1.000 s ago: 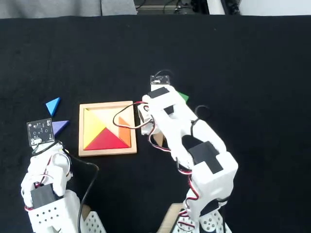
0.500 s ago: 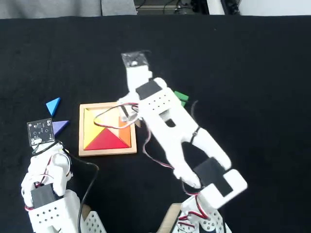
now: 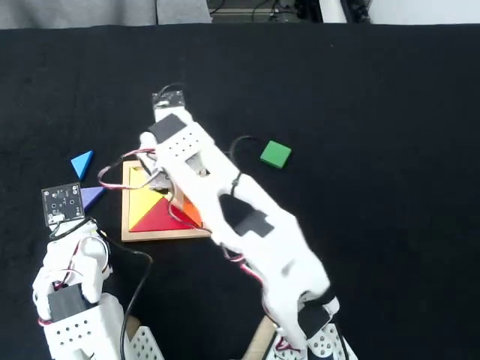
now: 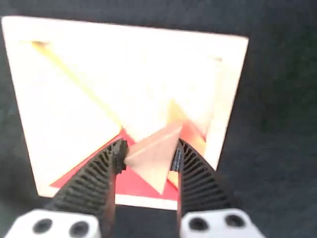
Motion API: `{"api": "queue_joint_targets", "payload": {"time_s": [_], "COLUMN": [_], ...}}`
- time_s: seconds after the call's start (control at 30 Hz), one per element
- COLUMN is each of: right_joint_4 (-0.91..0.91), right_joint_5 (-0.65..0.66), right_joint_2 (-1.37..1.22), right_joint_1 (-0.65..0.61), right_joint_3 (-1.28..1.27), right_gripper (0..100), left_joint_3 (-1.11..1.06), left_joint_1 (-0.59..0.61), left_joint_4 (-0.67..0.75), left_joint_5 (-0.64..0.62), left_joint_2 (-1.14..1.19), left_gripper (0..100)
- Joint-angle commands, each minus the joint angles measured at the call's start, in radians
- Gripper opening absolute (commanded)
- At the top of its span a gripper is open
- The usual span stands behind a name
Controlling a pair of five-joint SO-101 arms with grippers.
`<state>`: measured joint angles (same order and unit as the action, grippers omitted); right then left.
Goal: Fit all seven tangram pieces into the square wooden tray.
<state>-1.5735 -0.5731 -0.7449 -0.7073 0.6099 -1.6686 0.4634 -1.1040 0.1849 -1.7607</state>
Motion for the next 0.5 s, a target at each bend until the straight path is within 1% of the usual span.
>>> {"api": "queue_joint_targets", "payload": {"time_s": [0.0, 0.1, 0.13, 0.2, 0.27, 0.47], "right_joint_4": [-0.123, -0.164, -0.175, -0.186, -0.187, -0.189], "right_joint_5": [-0.021, -0.028, -0.048, -0.086, -0.092, -0.091], "right_joint_2": [-0.087, -0.151, -0.168, -0.193, -0.2, -0.199], "right_joint_1": [-0.057, -0.078, -0.077, -0.069, -0.063, -0.063], "right_joint_3": [0.265, 0.355, 0.377, 0.398, 0.397, 0.397], "right_gripper": [4.3, 4.4, 4.8, 8.7, 12.3, 12.7], "left_joint_3": [0.035, 0.035, 0.035, 0.035, 0.035, 0.035], "left_joint_1": [-0.001, -0.001, -0.001, -0.001, -0.001, -0.001], "left_joint_4": [0.009, 0.009, 0.009, 0.009, 0.009, 0.009], "left_joint_5": [0.006, 0.006, 0.006, 0.006, 0.006, 0.006], "left_joint_2": [-0.006, -0.006, -0.006, -0.006, -0.006, -0.006], "left_gripper": [7, 7, 7, 7, 7, 7]}}
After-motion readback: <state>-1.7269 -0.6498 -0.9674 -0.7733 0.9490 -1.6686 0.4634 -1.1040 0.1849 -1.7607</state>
